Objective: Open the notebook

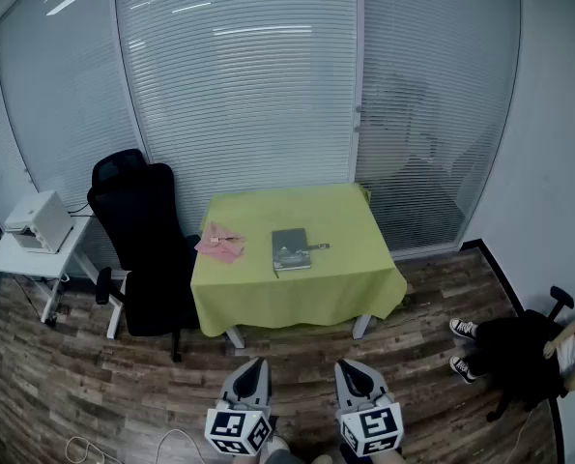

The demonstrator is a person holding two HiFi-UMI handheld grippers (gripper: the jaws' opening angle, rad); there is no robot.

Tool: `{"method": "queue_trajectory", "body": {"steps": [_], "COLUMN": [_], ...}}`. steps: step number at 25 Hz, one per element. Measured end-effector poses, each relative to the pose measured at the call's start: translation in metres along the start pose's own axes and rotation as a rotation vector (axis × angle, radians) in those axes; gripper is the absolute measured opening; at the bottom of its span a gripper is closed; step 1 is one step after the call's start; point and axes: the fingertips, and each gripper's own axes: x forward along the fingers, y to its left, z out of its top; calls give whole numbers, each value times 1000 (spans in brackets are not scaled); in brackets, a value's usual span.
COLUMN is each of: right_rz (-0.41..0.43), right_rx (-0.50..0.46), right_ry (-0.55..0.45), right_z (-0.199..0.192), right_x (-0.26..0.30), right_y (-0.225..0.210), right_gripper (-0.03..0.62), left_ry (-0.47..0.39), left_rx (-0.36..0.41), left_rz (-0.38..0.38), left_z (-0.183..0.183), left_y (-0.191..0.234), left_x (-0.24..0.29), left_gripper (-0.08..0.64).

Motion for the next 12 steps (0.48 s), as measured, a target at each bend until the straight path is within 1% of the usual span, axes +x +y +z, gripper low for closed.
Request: {"method": "queue_trajectory", "body": {"steps": [9,12], "right_rz": [-19,-18], "right_rx": [3,23], "right_ry": [-3,-11], "right_z": [-1,-3], "right_x": [-11,-11], "right_y": [-10,-13], "right_gripper": [12,14], "left_ry": [-2,-3], "left_rx": [24,26], "left_rz": [14,11], "left_z": [-2,-2], "left_y": [-8,-10], "left_x": [-1,1], "left_gripper": [25,25]}}
